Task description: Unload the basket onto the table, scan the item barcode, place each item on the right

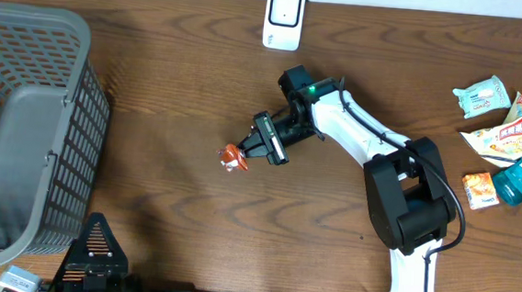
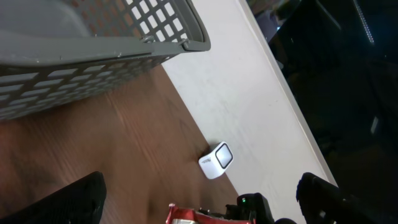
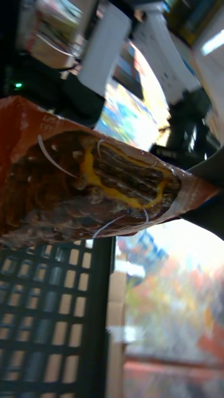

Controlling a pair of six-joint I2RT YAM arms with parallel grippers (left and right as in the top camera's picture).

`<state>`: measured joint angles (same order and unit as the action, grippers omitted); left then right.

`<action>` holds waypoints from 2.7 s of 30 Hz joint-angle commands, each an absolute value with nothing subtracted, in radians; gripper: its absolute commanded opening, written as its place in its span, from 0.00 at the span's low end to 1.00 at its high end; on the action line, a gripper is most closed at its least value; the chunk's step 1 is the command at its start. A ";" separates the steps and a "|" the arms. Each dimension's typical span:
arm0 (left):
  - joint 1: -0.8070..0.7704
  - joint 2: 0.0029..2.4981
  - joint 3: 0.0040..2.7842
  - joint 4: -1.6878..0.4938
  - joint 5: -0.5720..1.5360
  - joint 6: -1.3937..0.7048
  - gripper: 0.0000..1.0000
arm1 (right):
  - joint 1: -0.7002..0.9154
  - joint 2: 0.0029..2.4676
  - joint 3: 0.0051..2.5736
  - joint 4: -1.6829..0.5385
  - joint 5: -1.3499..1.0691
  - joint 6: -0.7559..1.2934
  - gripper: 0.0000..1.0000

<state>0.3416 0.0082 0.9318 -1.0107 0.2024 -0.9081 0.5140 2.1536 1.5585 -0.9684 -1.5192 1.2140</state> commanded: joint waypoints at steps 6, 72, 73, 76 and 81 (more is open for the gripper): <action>0.337 0.003 0.950 -1.009 0.189 -0.884 0.98 | 0.503 2.162 1.578 -0.960 -1.562 1.357 0.01; 0.383 0.003 0.938 -1.013 0.189 -0.885 0.98 | 0.865 2.206 1.698 -0.536 0.067 0.370 0.01; 0.383 0.003 0.938 -1.013 0.189 -0.885 0.98 | 0.865 2.214 1.698 -0.544 0.048 0.370 0.01; 0.383 0.003 0.938 -1.013 0.189 -0.885 0.98 | 0.865 2.225 1.698 -0.577 0.012 0.369 0.01; 0.383 0.003 0.938 -1.013 0.189 -0.885 0.98 | 0.865 2.199 1.707 -0.559 0.020 0.358 0.01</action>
